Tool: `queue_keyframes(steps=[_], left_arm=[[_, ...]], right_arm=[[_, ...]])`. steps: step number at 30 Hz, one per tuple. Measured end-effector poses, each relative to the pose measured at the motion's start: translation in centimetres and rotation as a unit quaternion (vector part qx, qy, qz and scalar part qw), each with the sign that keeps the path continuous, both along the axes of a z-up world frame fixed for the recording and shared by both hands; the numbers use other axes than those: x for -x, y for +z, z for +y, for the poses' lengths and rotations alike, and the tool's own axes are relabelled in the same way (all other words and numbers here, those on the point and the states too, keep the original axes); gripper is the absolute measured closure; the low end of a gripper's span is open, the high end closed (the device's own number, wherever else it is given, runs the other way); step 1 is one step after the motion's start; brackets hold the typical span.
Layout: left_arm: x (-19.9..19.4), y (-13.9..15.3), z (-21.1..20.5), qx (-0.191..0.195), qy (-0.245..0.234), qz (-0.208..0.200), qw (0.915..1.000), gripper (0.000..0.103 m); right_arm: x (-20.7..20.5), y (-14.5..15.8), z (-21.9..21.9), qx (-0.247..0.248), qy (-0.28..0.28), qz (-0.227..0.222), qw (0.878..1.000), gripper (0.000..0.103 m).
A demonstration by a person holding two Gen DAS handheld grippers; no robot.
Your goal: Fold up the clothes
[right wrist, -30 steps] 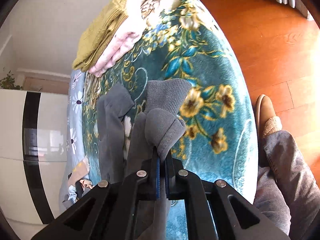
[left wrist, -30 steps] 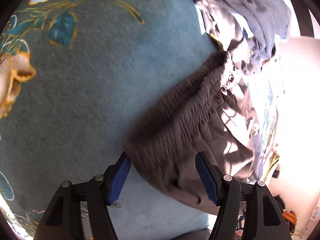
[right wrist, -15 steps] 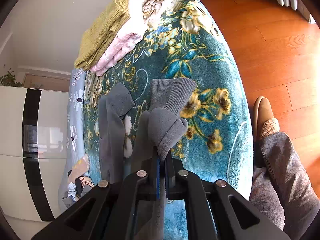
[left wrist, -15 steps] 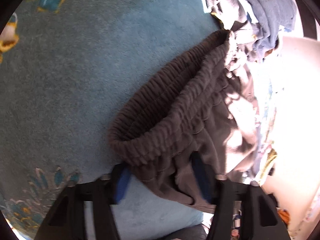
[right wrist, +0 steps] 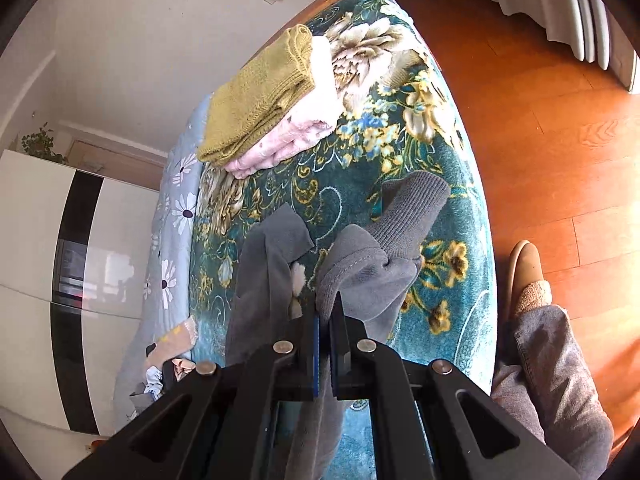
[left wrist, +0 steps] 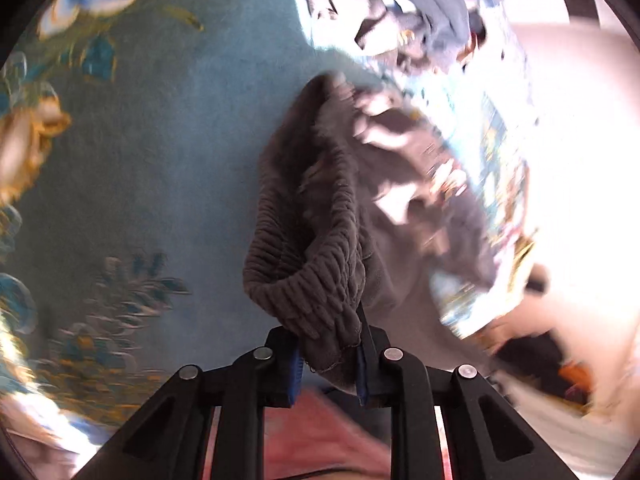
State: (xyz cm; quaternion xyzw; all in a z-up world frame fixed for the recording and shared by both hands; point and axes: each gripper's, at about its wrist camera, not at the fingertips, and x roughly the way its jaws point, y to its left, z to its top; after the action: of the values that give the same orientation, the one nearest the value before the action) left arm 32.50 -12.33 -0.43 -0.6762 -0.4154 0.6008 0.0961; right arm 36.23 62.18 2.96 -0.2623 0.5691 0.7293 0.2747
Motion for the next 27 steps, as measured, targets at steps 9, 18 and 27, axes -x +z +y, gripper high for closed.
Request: queue_keyframes(steps=[9,18,27], left_arm=[[11.8,-3.1,2.1,-0.106,0.12,-0.012,0.9869,0.079],[16.5,-5.8,4.0,-0.14,0.193,-0.031,0.9706,0.079],[20.0,-10.3,2.3,-0.152,0.281,-0.047,0.9465,0.077]], right_arm=[[9.2,3.0,1.0,-0.024,0.045,-0.035,0.998,0.099],[20.7,0.8,1.5,-0.028,0.099,-0.136,0.985,0.099],[27.8,-3.2,0.7,-0.016,0.14,-0.171,0.975,0.095]])
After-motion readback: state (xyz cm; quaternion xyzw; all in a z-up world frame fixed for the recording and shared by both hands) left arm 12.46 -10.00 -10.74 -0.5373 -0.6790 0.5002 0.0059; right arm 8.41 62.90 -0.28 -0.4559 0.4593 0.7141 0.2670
